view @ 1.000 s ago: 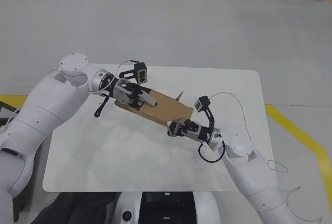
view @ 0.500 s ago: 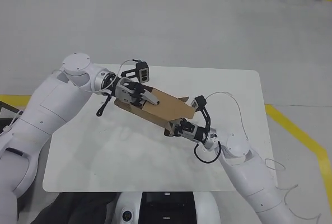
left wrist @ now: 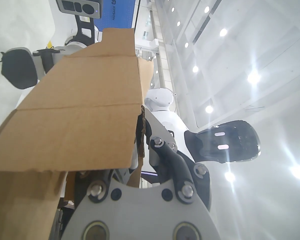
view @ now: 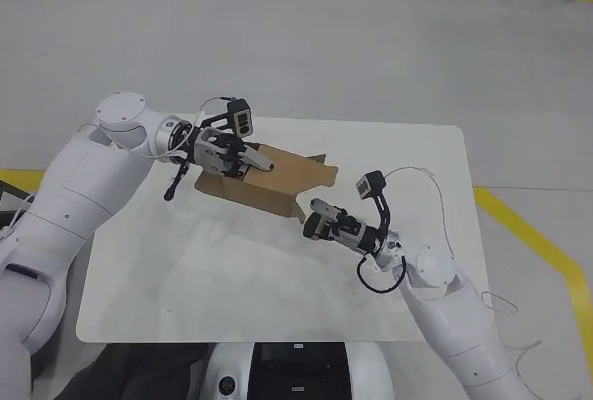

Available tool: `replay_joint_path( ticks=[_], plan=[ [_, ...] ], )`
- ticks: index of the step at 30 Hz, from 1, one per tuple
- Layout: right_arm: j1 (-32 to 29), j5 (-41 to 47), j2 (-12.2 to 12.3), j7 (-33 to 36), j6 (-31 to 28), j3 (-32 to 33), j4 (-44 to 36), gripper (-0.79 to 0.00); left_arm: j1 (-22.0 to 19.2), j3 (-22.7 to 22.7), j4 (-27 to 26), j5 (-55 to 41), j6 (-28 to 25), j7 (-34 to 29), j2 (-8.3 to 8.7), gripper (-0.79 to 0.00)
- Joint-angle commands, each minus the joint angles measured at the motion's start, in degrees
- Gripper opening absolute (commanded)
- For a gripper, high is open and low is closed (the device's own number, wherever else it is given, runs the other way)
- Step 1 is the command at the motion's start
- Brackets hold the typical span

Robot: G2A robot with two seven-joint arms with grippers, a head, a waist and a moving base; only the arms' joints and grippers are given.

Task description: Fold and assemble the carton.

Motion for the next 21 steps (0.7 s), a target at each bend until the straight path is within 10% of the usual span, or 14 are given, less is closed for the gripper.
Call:
replay_joint_path(
  ticks=[1,21],
  plan=[
    [-0.96,1.23,0.19,0.27,-0.78,0.94,-1.05,0.0,0.26,-0.74,0.54,0.99,-0.1,0.24,0.19,-0.785],
    [-2.48,18.51,-0.02,11.84,-6.67,-1.74,-6.39,0.0,4.39,-3.27,-5.73,10.55,0.95,12.79,-0.37,-0.785]
  ],
)
